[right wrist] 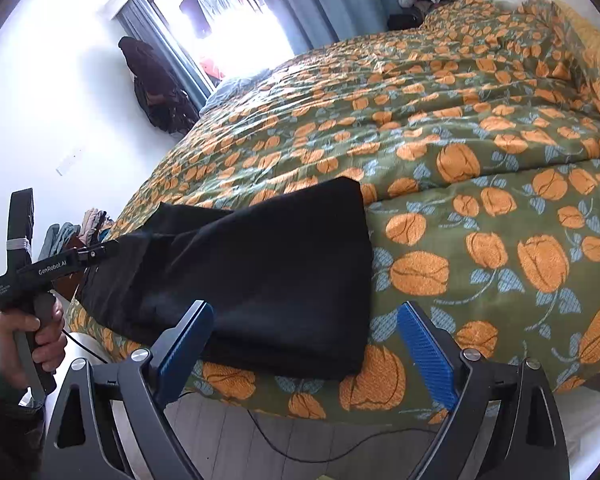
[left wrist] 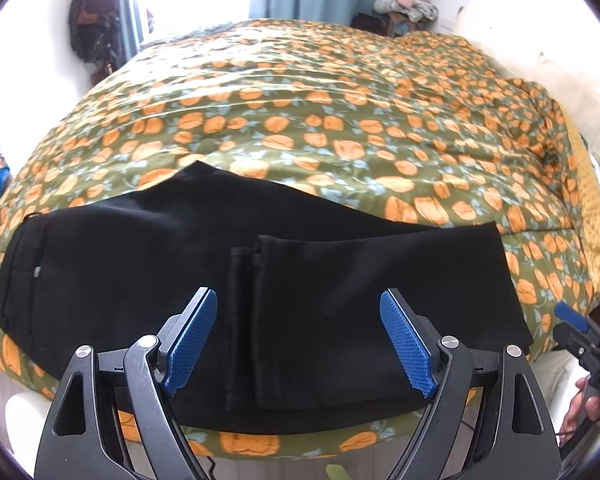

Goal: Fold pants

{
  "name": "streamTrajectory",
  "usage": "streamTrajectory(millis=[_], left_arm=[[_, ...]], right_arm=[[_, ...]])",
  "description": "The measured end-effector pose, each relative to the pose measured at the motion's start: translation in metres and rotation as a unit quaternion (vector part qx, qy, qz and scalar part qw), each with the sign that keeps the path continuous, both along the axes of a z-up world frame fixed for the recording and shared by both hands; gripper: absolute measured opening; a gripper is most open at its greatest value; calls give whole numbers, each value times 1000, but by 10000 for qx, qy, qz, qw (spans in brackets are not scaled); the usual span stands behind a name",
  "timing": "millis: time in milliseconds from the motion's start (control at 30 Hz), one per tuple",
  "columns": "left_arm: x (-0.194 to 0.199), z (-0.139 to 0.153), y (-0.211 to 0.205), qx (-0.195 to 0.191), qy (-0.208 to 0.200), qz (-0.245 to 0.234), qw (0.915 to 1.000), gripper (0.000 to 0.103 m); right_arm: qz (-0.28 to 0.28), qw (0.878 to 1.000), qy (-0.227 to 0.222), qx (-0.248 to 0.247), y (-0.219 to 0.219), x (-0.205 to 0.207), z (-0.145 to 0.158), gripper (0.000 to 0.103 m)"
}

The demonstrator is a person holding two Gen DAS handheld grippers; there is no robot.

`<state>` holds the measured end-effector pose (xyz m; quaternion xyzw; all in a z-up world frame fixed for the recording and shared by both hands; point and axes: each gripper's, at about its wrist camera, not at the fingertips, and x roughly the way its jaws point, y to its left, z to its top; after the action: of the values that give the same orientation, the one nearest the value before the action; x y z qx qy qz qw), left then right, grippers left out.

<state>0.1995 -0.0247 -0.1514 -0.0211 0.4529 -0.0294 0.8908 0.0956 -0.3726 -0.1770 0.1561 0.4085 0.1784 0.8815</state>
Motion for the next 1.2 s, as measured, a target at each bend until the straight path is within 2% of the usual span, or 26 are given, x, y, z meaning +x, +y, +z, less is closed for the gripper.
streamTrajectory(millis=[200,700,1200], left_arm=[[-2,-12,-21,154,138,-229,9995,85],[-5,-26,-3,50,379,122,9992,85],[-6,-29,-3,118,449,161,9988,85]], right_arm=[[38,9999,109,-22,3,4,-8,93],[241,9995,164,-112,15,3,-14,93],[198,9996,172,-81,13,3,-14,93]])
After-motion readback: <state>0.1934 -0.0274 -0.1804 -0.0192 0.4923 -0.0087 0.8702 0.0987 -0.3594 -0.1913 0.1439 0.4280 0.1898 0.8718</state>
